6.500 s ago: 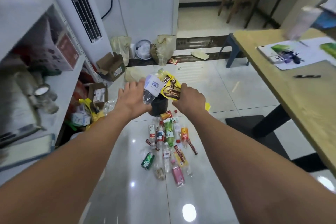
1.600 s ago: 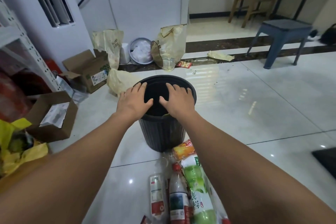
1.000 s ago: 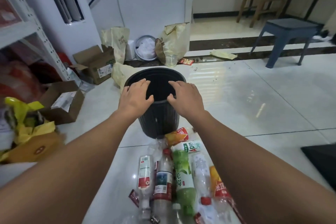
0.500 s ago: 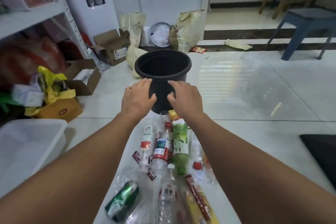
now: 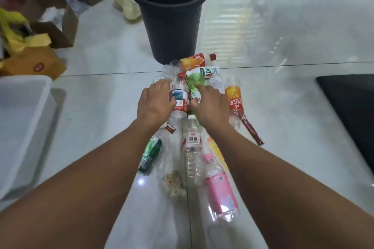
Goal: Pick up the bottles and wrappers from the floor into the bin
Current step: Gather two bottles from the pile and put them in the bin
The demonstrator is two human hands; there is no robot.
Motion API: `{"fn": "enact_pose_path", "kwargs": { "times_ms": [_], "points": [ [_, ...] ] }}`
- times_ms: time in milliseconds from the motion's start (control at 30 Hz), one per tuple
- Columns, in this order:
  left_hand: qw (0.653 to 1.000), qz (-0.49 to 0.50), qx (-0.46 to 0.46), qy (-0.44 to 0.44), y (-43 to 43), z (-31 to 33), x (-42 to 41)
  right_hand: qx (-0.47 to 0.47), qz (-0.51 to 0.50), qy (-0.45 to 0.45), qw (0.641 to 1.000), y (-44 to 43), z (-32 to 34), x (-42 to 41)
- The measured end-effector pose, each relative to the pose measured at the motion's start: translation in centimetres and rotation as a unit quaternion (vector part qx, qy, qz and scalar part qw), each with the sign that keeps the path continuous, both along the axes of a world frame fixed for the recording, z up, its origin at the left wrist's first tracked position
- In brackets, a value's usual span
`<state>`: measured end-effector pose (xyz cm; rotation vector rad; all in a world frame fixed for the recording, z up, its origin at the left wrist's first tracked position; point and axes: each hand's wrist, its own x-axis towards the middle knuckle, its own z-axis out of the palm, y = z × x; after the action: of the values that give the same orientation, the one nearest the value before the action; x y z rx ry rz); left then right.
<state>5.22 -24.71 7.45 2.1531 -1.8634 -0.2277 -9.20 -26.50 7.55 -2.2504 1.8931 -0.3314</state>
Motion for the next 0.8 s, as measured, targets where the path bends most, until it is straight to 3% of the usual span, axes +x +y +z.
{"fn": "enact_pose_path", "kwargs": {
  "times_ms": [300,533,800],
  "points": [
    [0.998,-0.011,0.051,0.022,4.0,-5.8,-2.8,0.022,-0.039,-0.01,0.999,4.4,-4.6,-2.4],
    [0.996,-0.044,0.078,0.001,5.9,-6.9,-4.9,0.054,-0.042,0.006,0.998,6.9,-6.2,-4.0],
    [0.991,-0.064,0.114,-0.03,6.4,-8.1,-6.5,0.092,-0.033,0.079,0.992,11.6,-7.8,-6.5]
  ]
}}
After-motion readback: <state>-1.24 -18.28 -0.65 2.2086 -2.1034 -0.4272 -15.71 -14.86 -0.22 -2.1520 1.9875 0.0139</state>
